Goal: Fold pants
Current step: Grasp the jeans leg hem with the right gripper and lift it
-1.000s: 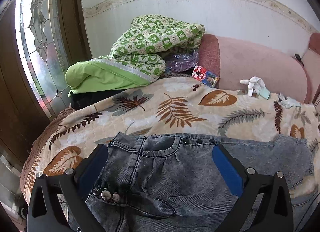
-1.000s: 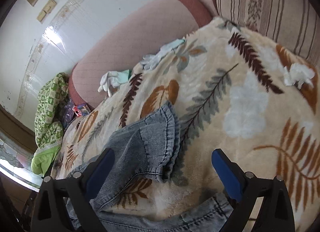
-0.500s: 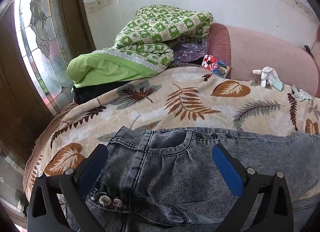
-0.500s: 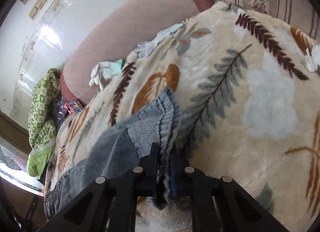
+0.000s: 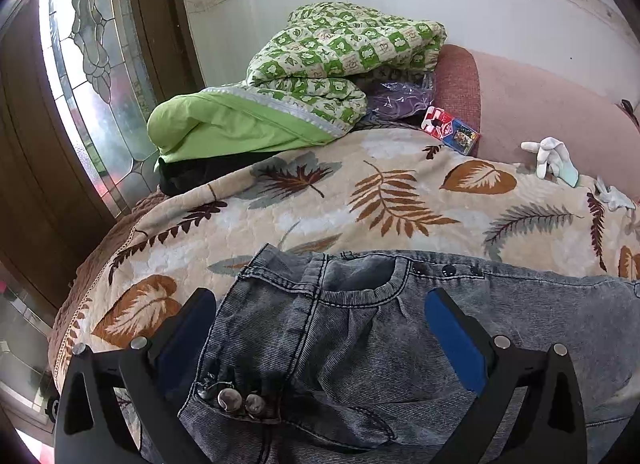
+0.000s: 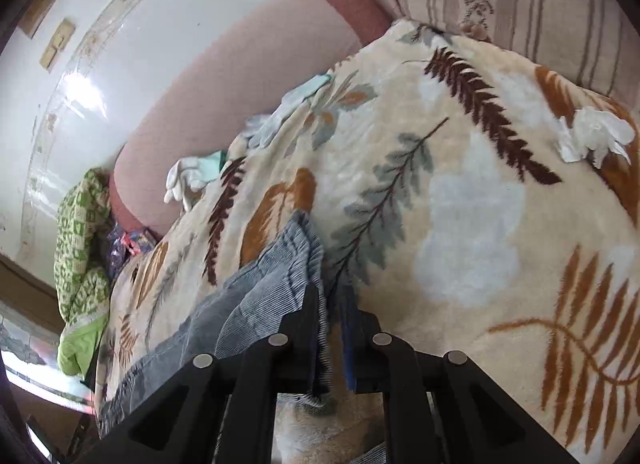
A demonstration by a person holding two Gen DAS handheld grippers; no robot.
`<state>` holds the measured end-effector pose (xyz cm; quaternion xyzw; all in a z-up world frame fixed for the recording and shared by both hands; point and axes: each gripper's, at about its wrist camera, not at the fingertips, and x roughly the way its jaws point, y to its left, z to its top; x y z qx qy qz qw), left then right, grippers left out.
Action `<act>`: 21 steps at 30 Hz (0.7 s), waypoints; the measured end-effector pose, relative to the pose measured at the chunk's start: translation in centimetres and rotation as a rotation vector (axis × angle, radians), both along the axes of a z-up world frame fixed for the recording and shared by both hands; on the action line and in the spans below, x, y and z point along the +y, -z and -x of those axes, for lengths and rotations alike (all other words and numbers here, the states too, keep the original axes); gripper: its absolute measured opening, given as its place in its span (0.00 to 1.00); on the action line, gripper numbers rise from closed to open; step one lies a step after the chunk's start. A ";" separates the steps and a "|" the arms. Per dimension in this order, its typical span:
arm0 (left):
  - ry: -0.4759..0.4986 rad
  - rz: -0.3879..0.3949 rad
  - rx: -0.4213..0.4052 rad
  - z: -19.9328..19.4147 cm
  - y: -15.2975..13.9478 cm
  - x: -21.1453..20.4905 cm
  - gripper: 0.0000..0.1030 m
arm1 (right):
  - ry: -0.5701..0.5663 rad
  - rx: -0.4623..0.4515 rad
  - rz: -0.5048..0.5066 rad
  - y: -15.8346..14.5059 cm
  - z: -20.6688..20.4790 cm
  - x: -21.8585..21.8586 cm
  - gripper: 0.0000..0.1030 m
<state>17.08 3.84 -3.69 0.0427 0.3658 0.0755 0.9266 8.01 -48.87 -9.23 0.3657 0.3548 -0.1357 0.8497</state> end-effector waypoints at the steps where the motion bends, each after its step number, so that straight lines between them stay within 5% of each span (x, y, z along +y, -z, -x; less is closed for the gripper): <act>1: 0.003 -0.004 -0.002 0.1 0.0 -0.1 1.00 | -0.020 -0.001 -0.014 0.2 -0.3 0.3 0.13; 4: 0.019 -0.005 -0.011 0.2 0.0 -0.4 1.00 | -0.018 -0.004 -0.015 0.2 -0.2 0.9 0.13; 8: 0.027 -0.008 -0.039 0.6 -0.5 -0.6 1.00 | 0.020 -0.258 0.121 -4.1 3.3 2.3 0.13; 10: 0.030 -0.015 -0.051 0.8 -0.6 -0.7 1.00 | 0.026 -0.363 0.214 -5.9 4.7 3.5 0.25; 12: 0.032 -0.021 -0.061 1.0 -0.8 -0.8 1.00 | 0.030 -0.436 0.255 -6.4 5.3 4.1 0.99; 14: 0.035 -0.021 -0.064 1.0 -0.8 -0.7 1.00 | 0.072 -0.448 0.227 -5.5 5.4 3.7 1.00; 18: 0.045 -0.007 -0.046 0.3 -0.8 0.1 1.00 | -0.029 -0.244 0.010 -2.2 2.6 1.6 0.93; 21: 0.037 0.043 -0.011 -0.9 -0.8 1.7 1.00 | -0.063 -0.108 0.000 -0.4 0.8 2.0 0.93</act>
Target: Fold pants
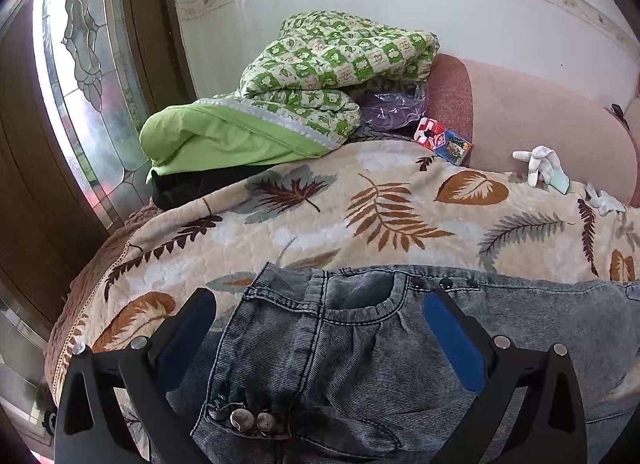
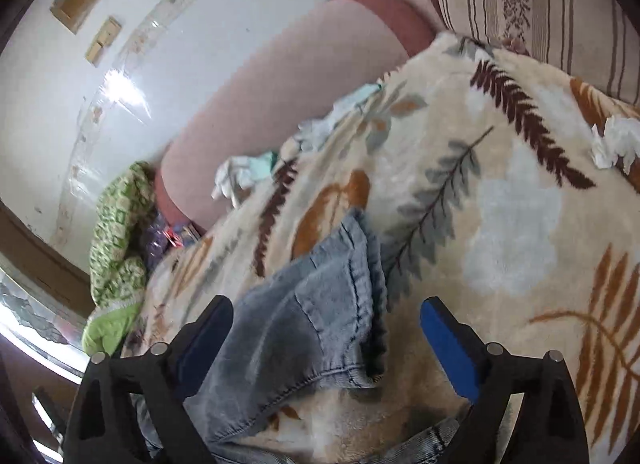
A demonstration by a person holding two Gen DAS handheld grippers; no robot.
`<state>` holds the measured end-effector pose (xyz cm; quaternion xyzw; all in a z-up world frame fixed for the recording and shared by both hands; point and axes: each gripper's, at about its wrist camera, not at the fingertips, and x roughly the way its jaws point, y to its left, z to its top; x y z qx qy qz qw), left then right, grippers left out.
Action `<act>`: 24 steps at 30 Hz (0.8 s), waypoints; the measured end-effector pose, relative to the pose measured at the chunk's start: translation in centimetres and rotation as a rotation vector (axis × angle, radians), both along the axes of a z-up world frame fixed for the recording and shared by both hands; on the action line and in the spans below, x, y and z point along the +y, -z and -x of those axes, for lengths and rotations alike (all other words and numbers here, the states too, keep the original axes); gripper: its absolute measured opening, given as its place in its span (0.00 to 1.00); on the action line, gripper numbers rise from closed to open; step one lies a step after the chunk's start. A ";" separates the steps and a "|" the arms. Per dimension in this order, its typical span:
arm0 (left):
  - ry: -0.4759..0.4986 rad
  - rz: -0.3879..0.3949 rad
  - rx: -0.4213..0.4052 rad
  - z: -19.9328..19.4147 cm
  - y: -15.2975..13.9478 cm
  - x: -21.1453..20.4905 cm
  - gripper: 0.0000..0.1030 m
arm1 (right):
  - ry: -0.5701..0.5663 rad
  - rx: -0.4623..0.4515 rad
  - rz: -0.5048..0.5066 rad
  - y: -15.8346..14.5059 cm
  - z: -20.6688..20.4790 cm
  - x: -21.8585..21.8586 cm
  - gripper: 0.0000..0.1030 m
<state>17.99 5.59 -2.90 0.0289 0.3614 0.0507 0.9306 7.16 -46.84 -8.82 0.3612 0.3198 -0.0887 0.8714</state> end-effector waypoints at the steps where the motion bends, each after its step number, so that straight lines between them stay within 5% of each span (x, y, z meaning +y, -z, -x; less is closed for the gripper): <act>1: -0.010 0.016 0.009 -0.4 0.0 0.6 1.00 | -0.007 0.021 -0.011 0.6 -0.5 0.1 0.93; 2: -0.025 0.028 0.013 -0.6 0.1 1.3 1.00 | -0.019 0.039 -0.035 1.2 -1.0 0.1 0.89; 4: -0.059 0.048 0.015 -1.0 0.1 2.7 1.00 | -0.058 0.071 -0.103 3.0 -2.0 0.0 0.64; 5: -0.072 0.063 0.019 -1.3 0.1 3.4 1.00 | -0.064 0.094 -0.132 4.0 -2.4 0.0 0.33; 6: -0.083 0.080 0.024 -1.5 0.1 4.1 1.00 | -0.054 0.120 -0.149 4.9 -2.6 0.0 0.16; 10: -0.145 0.147 0.033 -2.4 -0.1 7.1 1.00 | -0.003 0.121 -0.129 5.2 -1.9 -0.4 0.10; 15: -0.199 0.164 0.039 -4.4 -1.0 9.3 1.00 | 0.076 0.097 0.056 2.0 -0.5 -0.7 0.09; 20: -0.196 0.176 0.177 -7.5 1.0 9.9 1.00 | 0.096 0.096 -0.111 3.1 -0.8 -3.0 0.14; 24: -0.218 0.242 0.280 -9.2 3.8 11.3 1.00 | 0.148 0.011 -0.019 0.8 -0.5 -3.6 0.18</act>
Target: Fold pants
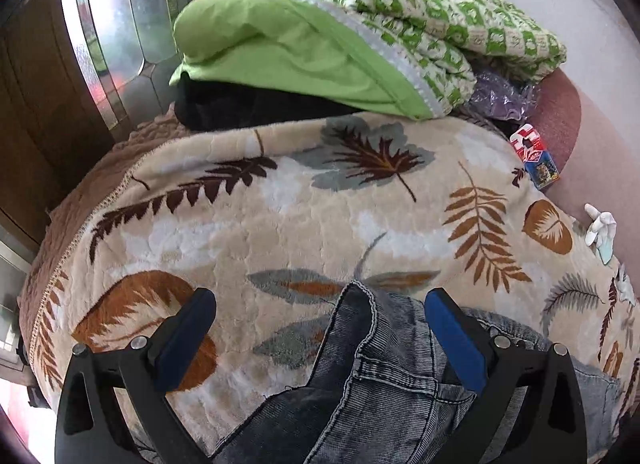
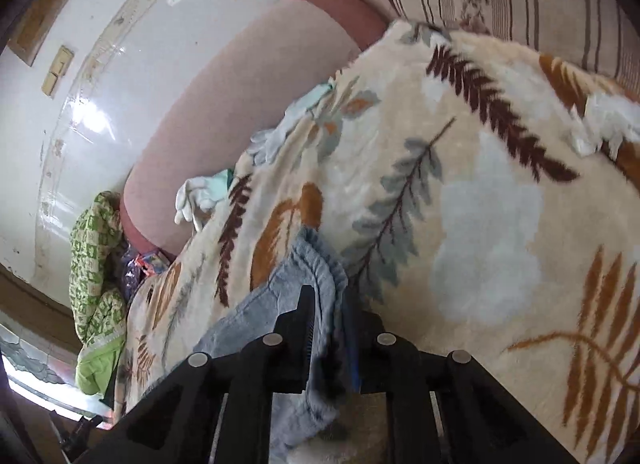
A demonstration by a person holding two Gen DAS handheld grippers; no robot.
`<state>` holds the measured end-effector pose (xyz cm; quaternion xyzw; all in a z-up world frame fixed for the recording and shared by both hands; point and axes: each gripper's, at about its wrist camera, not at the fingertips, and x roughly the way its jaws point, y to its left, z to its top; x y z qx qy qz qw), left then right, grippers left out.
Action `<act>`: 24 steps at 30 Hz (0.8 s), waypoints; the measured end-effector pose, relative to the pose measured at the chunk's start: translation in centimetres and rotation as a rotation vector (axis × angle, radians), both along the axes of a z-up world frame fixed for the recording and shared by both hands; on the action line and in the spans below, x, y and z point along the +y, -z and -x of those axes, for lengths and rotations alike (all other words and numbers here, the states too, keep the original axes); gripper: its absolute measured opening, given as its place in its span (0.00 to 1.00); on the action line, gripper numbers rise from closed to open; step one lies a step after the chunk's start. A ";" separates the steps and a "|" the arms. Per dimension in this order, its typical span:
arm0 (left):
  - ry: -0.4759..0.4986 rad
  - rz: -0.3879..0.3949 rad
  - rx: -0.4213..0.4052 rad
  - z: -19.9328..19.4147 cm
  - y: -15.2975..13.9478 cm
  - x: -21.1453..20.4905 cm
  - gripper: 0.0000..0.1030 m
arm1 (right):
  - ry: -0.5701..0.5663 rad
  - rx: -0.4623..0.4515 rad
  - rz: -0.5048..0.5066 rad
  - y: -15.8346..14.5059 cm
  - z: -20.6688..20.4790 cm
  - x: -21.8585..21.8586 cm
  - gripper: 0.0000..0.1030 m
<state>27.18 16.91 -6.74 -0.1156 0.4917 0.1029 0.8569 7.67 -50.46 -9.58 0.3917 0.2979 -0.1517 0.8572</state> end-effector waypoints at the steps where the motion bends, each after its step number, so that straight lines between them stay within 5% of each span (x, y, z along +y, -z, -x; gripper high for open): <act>1: -0.003 0.022 0.016 -0.4 0.5 0.3 1.00 | 0.004 -0.024 0.017 -0.3 0.0 -0.2 0.23; 2: -0.007 0.033 0.026 -0.8 0.9 0.4 1.00 | 0.000 -0.045 0.014 -0.5 -0.1 -0.5 0.39; 3: -0.008 0.040 0.032 -1.1 1.1 0.4 1.00 | 0.003 -0.062 0.003 -0.6 -0.1 -0.7 0.68; 4: 0.002 0.049 0.035 -1.3 1.4 0.3 1.00 | 0.013 -0.090 -0.005 -0.6 0.0 -1.0 0.77; 7: 0.068 0.050 0.088 -2.5 2.5 -0.9 1.00 | 0.046 -0.173 0.005 -1.2 0.5 -1.5 0.79; 13: 0.175 0.006 0.130 -4.2 4.3 -3.5 0.97 | -0.038 -0.084 0.043 -1.4 -3.1 -1.5 0.79; 16: 0.225 0.030 0.167 -4.8 5.4 -4.3 0.61 | -0.093 -0.032 0.064 -0.8 -5.1 -1.2 0.79; 19: 0.220 0.036 0.166 -4.9 6.0 -4.4 0.50 | -0.138 0.003 0.097 -0.6 -7.0 -0.8 0.79; 21: 0.225 0.047 0.153 -4.8 5.8 -4.6 0.32 | -0.158 0.023 0.119 -0.4 -8.0 -0.5 0.79; 24: 0.237 0.047 0.138 -4.6 5.6 -5.3 0.23 | -0.192 0.084 0.121 0.5 -9.8 -0.1 0.79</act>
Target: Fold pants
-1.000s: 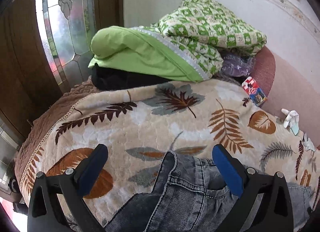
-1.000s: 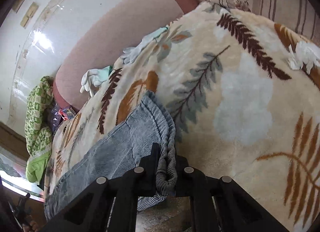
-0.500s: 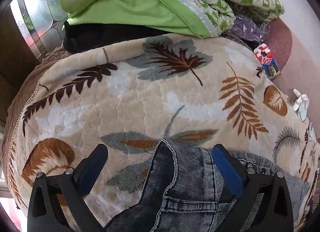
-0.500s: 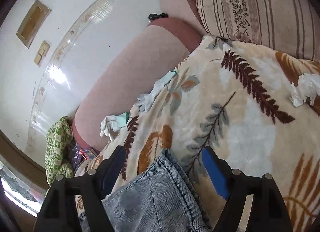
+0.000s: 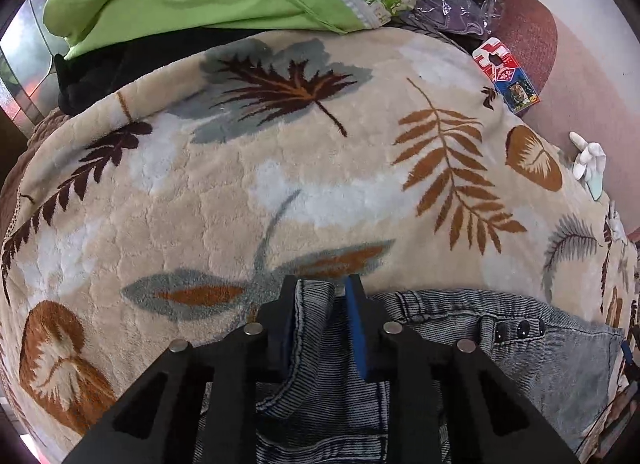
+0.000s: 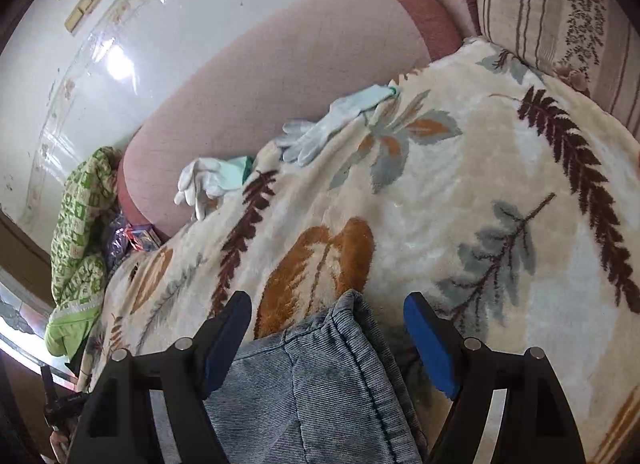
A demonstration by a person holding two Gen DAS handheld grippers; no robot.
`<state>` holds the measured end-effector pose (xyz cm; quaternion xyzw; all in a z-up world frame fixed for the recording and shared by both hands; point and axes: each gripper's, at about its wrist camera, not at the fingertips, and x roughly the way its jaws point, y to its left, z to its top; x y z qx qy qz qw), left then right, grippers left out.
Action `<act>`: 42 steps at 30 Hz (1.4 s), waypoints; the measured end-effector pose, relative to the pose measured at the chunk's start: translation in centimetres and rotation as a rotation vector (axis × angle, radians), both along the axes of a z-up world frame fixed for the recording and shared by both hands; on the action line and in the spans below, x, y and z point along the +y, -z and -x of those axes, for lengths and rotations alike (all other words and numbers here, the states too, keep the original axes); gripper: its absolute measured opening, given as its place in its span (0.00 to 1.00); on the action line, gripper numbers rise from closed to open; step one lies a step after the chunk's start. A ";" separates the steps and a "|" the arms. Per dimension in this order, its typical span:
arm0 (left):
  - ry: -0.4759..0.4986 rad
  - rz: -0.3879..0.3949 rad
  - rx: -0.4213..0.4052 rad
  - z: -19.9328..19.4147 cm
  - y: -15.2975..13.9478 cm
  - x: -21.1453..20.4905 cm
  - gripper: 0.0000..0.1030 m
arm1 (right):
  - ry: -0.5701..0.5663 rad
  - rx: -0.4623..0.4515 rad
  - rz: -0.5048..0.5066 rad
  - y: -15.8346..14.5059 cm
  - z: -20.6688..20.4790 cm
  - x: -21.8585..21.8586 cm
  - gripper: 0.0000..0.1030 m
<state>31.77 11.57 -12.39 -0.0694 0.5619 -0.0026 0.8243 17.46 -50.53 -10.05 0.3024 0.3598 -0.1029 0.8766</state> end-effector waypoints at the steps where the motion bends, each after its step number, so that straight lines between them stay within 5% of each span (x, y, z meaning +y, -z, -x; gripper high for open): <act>1: 0.006 -0.010 -0.004 0.1 0.0 -0.3 0.23 | 0.000 0.026 0.012 0.4 -0.6 0.2 0.79; 3: 0.012 -0.004 -0.004 0.2 0.1 -0.7 0.28 | -0.004 0.054 0.036 1.2 -1.6 0.6 0.79; 5: 0.007 0.040 0.006 0.0 0.3 -0.8 0.46 | -0.010 0.093 0.051 2.0 -2.6 1.0 0.77; 8: 0.004 0.049 -0.003 -0.1 0.5 -0.9 0.48 | -0.043 0.122 0.107 2.3 -3.3 2.1 0.54; 9: 0.000 0.043 -0.009 0.0 0.5 -0.9 0.38 | -0.045 0.134 0.136 2.3 -3.3 2.5 0.38; 12: -0.031 0.046 -0.033 0.3 -0.1 -0.4 0.14 | -0.037 0.125 0.155 1.7 -2.8 2.8 0.22; 14: -0.038 0.057 -0.059 0.7 -0.6 0.0 0.14 | -0.022 0.095 0.148 0.9 -1.9 2.8 0.18; 25: 0.001 0.167 -0.259 5.8 -7.8 -0.1 0.12 | -0.009 -0.085 0.099 -4.7 4.3 4.7 0.16; 35: 0.032 0.277 -0.389 12.2 -13.0 1.0 0.12 | 0.009 -0.187 0.007 -6.0 10.9 5.9 0.16; 42: 0.040 0.323 -0.486 20.0 -14.6 4.0 0.12 | 0.023 -0.266 -0.029 -6.5 16.5 6.5 0.16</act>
